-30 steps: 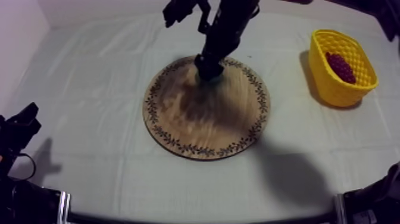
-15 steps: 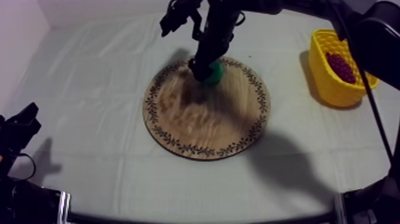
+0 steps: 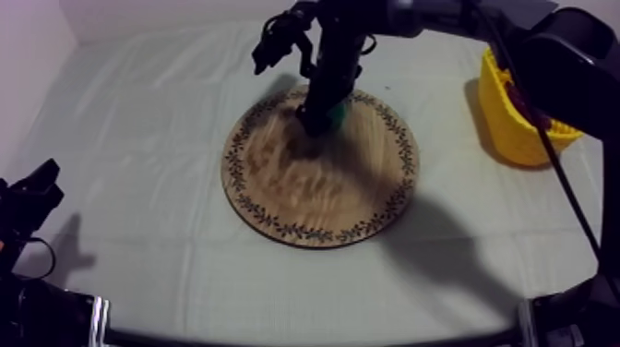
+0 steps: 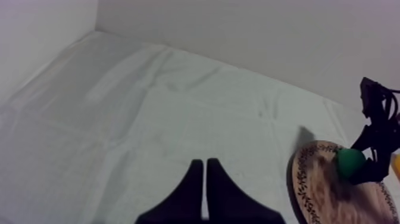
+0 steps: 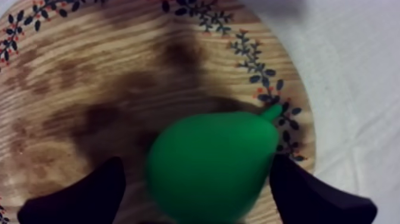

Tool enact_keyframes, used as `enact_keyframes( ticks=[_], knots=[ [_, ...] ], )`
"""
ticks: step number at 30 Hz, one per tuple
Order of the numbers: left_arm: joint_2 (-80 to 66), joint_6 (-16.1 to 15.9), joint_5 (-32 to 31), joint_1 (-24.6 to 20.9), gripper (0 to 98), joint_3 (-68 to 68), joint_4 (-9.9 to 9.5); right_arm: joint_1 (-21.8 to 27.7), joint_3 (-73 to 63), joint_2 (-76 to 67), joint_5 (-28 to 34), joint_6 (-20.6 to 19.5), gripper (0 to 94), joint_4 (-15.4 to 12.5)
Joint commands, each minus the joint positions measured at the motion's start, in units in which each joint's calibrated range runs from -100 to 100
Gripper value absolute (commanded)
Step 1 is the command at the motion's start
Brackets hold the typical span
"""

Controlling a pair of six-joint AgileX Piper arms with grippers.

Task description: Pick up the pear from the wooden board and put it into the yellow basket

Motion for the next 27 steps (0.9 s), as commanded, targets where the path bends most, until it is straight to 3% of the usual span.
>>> enact_keyframes(
  ticks=[1,6,9,27],
  knots=[
    [0.0,0.0,0.0,0.0,0.1,0.0,0.00,0.0,-0.1,0.2,-0.1,0.0,63.1,0.2],
    [0.0,0.0,0.0,0.0,0.1,0.0,0.00,0.0,-1.2,0.8,-0.3,-0.1,40.3,0.3],
    [0.0,0.0,0.0,0.0,0.1,0.0,0.00,0.1,-1.5,0.8,-0.5,-0.2,33.3,0.5],
    [0.0,0.0,0.0,0.0,0.1,0.0,0.00,2.0,1.1,-13.9,4.1,0.5,31.3,0.9]
  ],
)
